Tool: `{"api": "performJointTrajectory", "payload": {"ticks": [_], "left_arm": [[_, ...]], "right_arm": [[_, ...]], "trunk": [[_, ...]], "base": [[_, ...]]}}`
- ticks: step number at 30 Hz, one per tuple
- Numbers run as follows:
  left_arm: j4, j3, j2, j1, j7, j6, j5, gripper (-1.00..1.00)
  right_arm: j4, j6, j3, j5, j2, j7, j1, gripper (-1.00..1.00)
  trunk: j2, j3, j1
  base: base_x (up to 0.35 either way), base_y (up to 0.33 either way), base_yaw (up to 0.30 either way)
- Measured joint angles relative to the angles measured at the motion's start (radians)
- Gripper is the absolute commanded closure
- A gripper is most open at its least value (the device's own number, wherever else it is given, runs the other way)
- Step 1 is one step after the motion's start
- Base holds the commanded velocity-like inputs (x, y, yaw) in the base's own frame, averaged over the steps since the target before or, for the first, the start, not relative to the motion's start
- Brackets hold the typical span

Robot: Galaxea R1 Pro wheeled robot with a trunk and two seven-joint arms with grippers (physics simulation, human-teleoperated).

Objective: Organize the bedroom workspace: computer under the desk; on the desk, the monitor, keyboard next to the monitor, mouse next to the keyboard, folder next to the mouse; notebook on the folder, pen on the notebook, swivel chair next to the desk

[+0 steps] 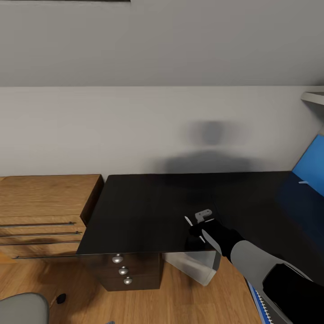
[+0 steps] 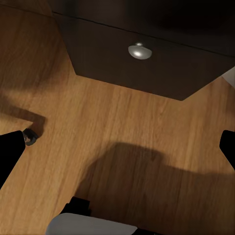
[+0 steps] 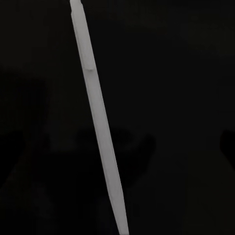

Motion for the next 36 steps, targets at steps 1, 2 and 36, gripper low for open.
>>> {"api": "performJointTrajectory", "payload": {"ticks": [1,2,36], "left_arm": [[0.0,0.0,0.0,0.0,0.0,0.0,0.0,-1.0],[0.0,0.0,0.001,0.0,0.0,0.0,0.0,-1.0],[0.0,0.02,0.002,0.0,0.0,0.001,-0.001,-1.0]], "right_arm": [[0.0,0.0,0.0,0.0,0.0,0.0,0.0,-1.0],[0.0,0.0,0.0,0.0,0.0,0.0,0.0,-1.0],[0.001,0.0,0.0,0.0,-0.002,0.0,0.0,-1.0]], "trunk": [[0.0,0.0,0.0],[0.0,0.0,0.0],[-0.112,-0.05,0.061]], "base": [[0.0,0.0,0.0],[0.0,0.0,0.0],[0.0,0.0,0.0]]}}
